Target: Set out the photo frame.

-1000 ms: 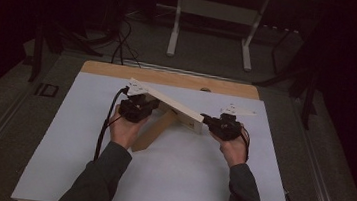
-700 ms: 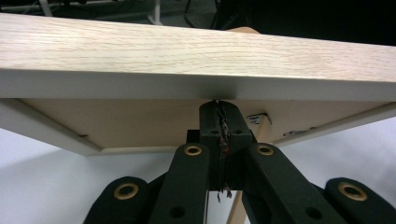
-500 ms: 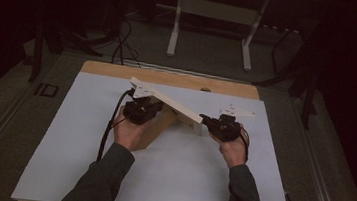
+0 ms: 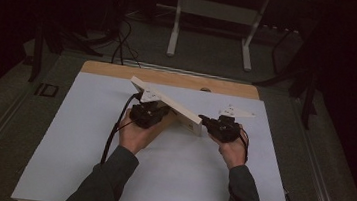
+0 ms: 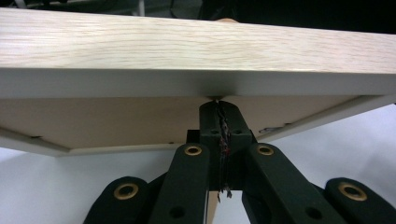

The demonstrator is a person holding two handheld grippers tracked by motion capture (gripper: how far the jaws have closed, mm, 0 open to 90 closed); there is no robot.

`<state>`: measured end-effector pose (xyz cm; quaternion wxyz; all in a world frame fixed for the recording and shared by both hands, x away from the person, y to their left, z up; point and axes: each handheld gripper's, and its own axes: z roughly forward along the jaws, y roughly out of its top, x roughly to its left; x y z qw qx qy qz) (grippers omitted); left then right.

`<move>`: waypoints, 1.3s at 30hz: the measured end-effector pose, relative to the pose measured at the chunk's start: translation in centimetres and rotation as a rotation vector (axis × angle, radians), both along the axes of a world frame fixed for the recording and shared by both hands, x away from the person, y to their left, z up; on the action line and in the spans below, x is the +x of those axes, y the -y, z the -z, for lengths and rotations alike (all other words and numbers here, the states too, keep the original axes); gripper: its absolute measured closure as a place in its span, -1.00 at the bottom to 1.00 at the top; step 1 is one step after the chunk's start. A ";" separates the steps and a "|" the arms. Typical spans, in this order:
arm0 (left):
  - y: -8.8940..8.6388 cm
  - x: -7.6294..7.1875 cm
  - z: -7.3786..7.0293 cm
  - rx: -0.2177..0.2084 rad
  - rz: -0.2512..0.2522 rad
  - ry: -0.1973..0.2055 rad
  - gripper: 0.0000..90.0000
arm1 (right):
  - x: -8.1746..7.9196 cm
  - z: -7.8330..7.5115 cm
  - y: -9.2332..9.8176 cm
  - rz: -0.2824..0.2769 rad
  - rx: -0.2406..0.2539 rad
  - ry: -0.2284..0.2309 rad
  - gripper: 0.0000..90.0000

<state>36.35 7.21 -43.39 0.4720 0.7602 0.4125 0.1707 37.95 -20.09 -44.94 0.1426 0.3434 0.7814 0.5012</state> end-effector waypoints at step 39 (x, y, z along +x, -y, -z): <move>0.4 0.0 -0.5 0.004 0.076 -0.008 1.00 | -1.2 -0.6 -2.2 -0.145 -0.037 0.027 1.00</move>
